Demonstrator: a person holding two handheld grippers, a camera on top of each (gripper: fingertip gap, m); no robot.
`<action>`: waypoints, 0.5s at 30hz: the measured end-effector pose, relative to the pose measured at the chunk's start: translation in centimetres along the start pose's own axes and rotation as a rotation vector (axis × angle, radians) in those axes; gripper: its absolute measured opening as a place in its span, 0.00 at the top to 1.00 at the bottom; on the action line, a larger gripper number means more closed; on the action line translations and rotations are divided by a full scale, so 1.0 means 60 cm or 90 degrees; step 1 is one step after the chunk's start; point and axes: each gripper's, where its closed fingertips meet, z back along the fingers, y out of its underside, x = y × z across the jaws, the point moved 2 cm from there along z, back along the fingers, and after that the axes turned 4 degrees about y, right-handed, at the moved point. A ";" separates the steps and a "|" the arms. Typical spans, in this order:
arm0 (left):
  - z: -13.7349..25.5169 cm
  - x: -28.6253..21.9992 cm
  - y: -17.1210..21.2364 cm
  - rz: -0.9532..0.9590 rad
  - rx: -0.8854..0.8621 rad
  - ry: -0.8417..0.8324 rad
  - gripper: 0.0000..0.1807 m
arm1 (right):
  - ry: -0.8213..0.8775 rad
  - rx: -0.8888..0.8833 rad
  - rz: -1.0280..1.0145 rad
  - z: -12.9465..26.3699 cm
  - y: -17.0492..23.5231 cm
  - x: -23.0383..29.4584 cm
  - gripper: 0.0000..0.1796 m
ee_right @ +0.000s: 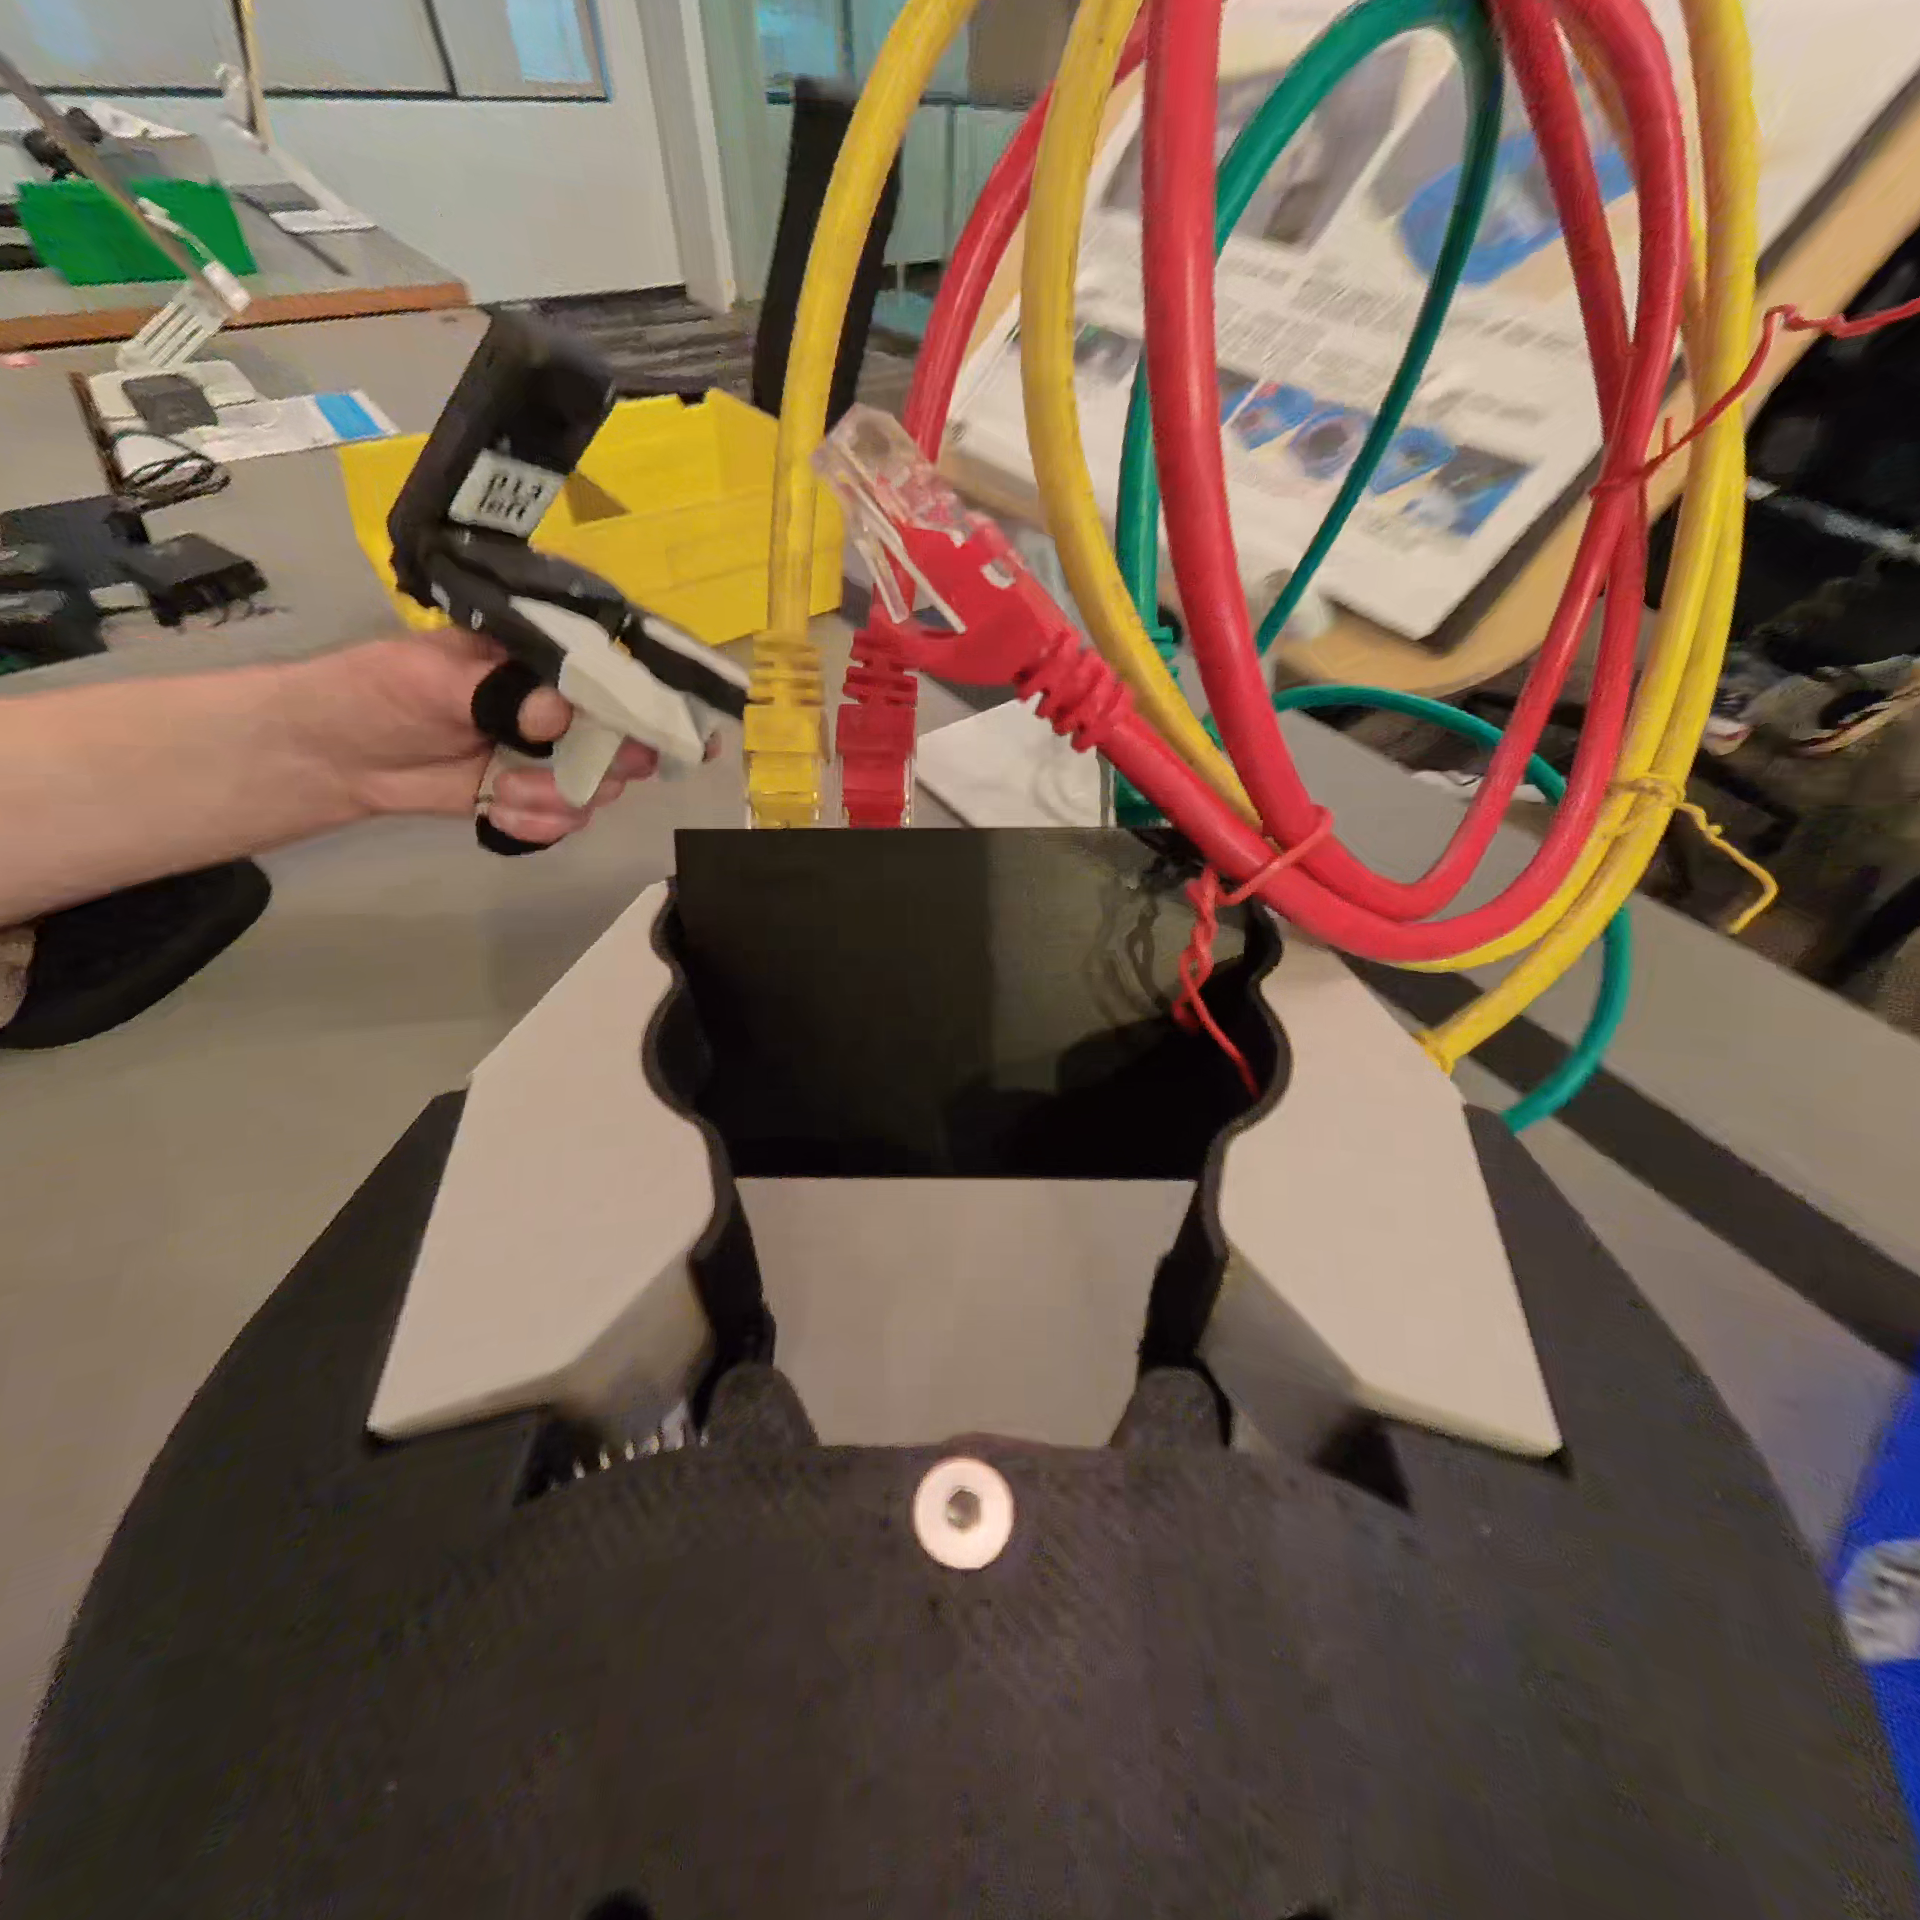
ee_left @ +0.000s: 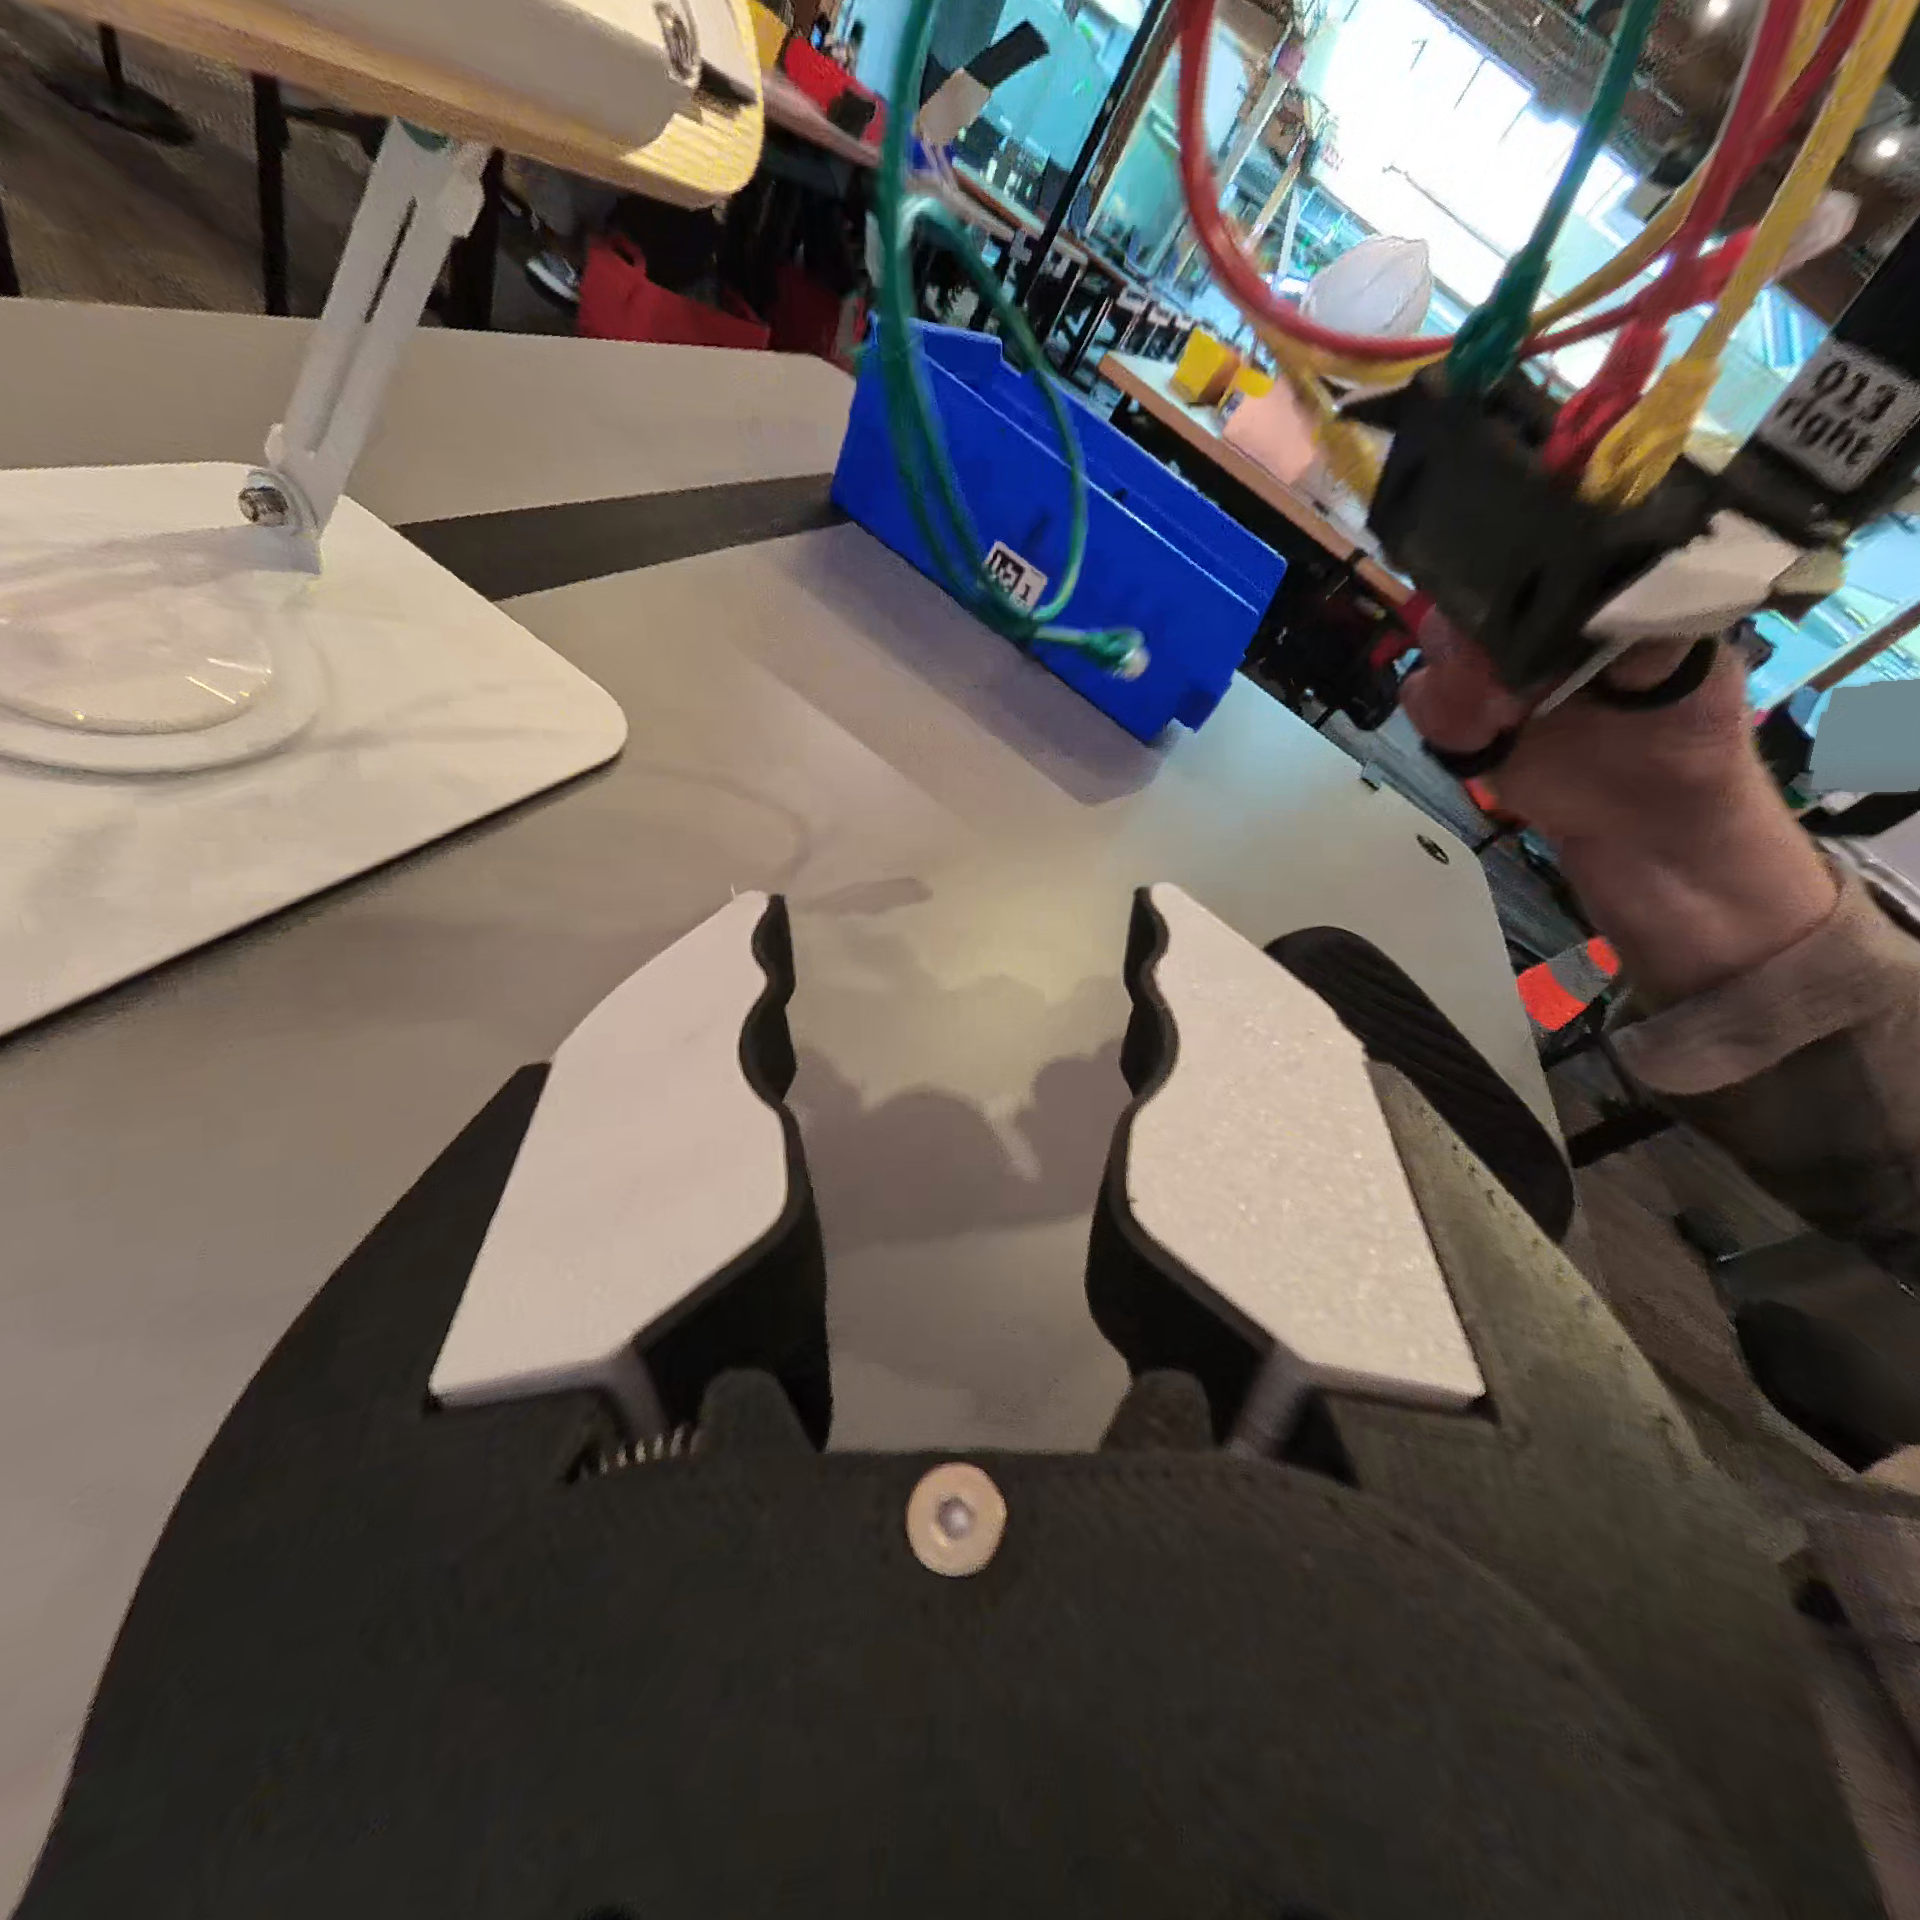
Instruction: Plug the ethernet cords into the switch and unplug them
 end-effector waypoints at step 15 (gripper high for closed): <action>-0.007 0.040 0.032 -0.013 0.002 -0.040 0.70 | 0.304 0.007 0.040 0.168 -0.125 -0.341 0.44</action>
